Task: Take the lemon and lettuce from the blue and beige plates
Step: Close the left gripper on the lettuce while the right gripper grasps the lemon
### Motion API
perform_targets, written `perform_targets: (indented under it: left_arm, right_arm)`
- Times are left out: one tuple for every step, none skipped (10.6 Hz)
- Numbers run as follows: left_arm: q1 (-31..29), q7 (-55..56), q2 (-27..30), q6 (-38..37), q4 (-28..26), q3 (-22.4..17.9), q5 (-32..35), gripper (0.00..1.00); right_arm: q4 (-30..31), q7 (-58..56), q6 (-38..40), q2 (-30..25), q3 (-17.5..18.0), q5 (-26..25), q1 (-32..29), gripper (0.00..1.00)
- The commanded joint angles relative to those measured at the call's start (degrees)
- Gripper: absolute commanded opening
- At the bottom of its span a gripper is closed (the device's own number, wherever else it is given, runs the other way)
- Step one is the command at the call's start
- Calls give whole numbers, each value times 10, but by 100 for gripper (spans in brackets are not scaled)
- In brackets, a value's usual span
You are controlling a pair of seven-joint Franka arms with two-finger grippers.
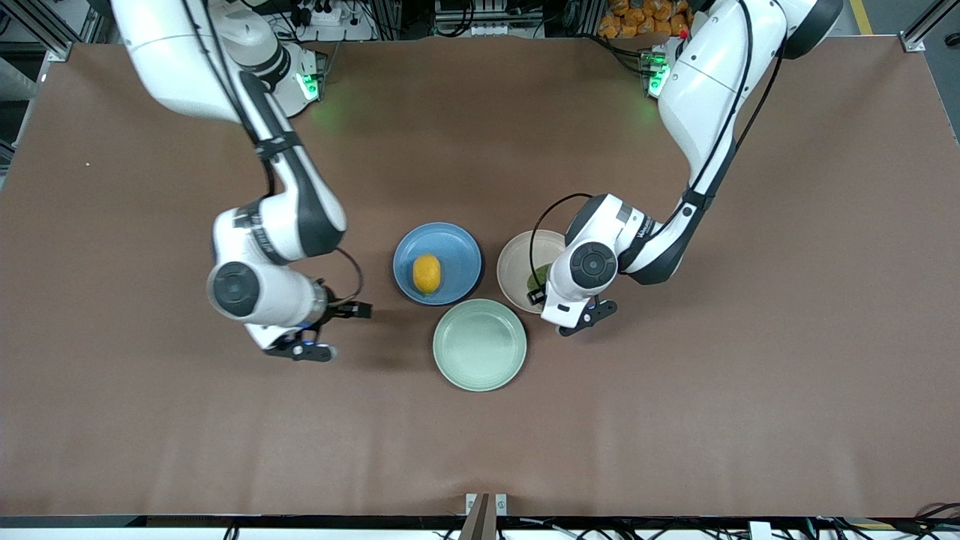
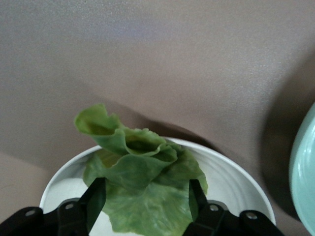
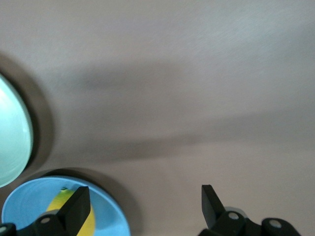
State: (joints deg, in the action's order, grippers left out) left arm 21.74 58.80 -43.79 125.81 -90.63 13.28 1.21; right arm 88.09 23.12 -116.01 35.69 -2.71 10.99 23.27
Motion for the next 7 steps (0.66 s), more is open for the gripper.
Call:
perform_targets:
  left_arm:
    - [7, 12, -7, 1, 14, -4, 16, 67]
    - [7, 12, -7, 1, 14, -4, 16, 63]
    - [7, 12, -6, 1, 14, -4, 16, 53]
    - [8, 13, -5, 0, 15, -4, 16, 37]
    - [8, 13, -3, 0, 15, -4, 15, 27]
    - [8, 14, -2, 0, 15, -4, 15, 18]
    - [8, 14, -2, 0, 15, -4, 15, 11]
  right_arm:
    - [17, 49, -25, 0, 0, 10, 29, 100]
    - [23, 50, -31, 0, 2, 9, 37, 100]
    - [31, 63, -48, 0, 14, 8, 43, 100]
    - [44, 91, -72, 1, 24, 6, 45, 100]
    - [48, 99, -81, 1, 38, 4, 49, 100]
    - [49, 104, -81, 1, 41, 0, 55, 100]
    - [49, 111, -81, 3, 42, -13, 63, 100]
